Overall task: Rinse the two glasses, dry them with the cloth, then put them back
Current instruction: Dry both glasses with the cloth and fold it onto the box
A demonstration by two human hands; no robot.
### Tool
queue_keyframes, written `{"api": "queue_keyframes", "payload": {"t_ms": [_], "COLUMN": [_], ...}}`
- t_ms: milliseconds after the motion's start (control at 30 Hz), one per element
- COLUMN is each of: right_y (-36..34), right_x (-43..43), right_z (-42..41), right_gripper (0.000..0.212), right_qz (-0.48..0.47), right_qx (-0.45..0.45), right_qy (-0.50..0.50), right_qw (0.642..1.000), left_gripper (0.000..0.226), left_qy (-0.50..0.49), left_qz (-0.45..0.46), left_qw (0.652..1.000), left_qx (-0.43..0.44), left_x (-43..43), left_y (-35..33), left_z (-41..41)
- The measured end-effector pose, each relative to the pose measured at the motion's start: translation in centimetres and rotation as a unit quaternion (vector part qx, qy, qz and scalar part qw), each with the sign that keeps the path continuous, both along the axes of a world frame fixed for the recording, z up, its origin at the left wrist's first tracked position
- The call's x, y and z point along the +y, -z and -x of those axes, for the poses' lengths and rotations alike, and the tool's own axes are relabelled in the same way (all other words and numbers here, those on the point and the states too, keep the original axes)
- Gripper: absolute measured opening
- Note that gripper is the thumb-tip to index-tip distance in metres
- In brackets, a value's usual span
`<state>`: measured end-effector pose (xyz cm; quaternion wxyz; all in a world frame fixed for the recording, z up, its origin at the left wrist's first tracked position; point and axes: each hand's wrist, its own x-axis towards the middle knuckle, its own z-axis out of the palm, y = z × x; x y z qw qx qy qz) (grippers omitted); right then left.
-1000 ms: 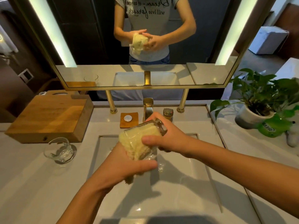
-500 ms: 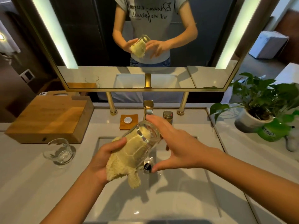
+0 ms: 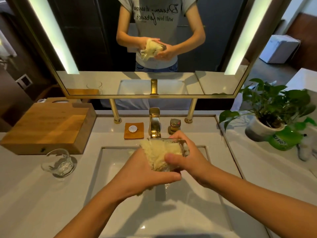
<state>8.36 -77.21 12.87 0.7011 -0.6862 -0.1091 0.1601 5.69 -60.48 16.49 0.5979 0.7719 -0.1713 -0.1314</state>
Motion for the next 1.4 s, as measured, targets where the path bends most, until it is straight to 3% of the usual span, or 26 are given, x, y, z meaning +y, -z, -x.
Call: {"api": "queue_keyframes", "payload": {"t_ms": [33,100,167,233,300,367,400,467,533,600,667,833,1033,1233,1300,1400], "right_y": [0.0,-0.3,-0.9,-1.0,-0.9,-0.6,-0.6,-1.0,-2.1,-2.5,-1.9,-0.5,0.6,1.6,1.9,2.0], "right_x": [0.2,0.5,0.6,0.6,0.5,0.4,0.2,-0.7,-1.6,-1.6,-0.8,-0.2,1.2,2.0,2.1,2.5], "right_z": [0.0,0.1,0.5,0.7,0.6,0.2,0.0,-0.5,-0.7,-0.6,-0.2,-0.5,-0.7,-0.5,-0.6,-0.8], "right_gripper": [0.067,0.074,0.061,0.053,0.061,0.066,0.069,0.067,0.081,0.104,0.108,0.09,0.083,0.077,0.078,0.083], "right_qz": [-0.057,-0.139,-0.177,-0.185,-0.149,-0.057,0.016,0.166,0.241,0.321,0.38,0.302,0.144,0.066,0.042,0.002], "right_qx": [0.07,0.165,0.211,0.257,0.269,0.239,0.196,0.035,-0.118,-0.211,-0.272,-0.248,-0.115,-0.057,-0.054,-0.072], "right_qy": [0.01,0.015,0.023,0.02,-0.011,-0.034,-0.034,-0.027,-0.07,-0.154,-0.185,-0.123,-0.106,-0.047,-0.01,0.036], "right_qw": [0.996,0.976,0.961,0.948,0.952,0.969,0.98,0.985,0.961,0.91,0.865,0.912,0.977,0.995,0.998,0.997], "left_gripper": [0.04,0.047,0.052,0.052,0.047,0.029,0.016,0.014,0.011,0.007,0.008,0.017,0.018,0.04,0.033,0.035], "left_qy": [-0.017,-0.067,-0.064,-0.043,-0.052,-0.08,-0.097,-0.132,-0.161,-0.155,-0.144,-0.189,-0.315,-0.439,-0.448,-0.401], "left_qz": [-0.077,-0.219,-0.272,-0.283,-0.258,-0.186,-0.133,-0.054,-0.041,-0.041,-0.023,-0.001,0.032,0.154,0.228,0.265], "left_qw": [0.992,0.937,0.898,0.891,0.911,0.955,0.974,0.989,0.985,0.984,0.987,0.981,0.946,0.881,0.857,0.865], "left_qx": [-0.101,-0.264,-0.339,-0.353,-0.317,-0.216,-0.155,-0.026,0.053,0.077,0.074,0.047,0.071,0.084,0.115,0.143], "left_x": [-0.4,-0.6,-0.6,-0.2,0.2,0.2,0.1,0.1,0.7,0.7,0.1,-0.8,0.4,2.2,2.8,2.4], "left_y": [0.5,1.7,2.1,2.3,2.1,1.5,1.2,0.7,0.9,1.0,1.0,1.0,2.6,3.8,3.8,4.1], "left_z": [-0.3,-0.7,-0.9,-1.3,-1.3,-0.8,-0.7,-0.9,-1.0,-1.0,-0.8,-0.9,-1.5,-1.6,-1.4,-0.7]}}
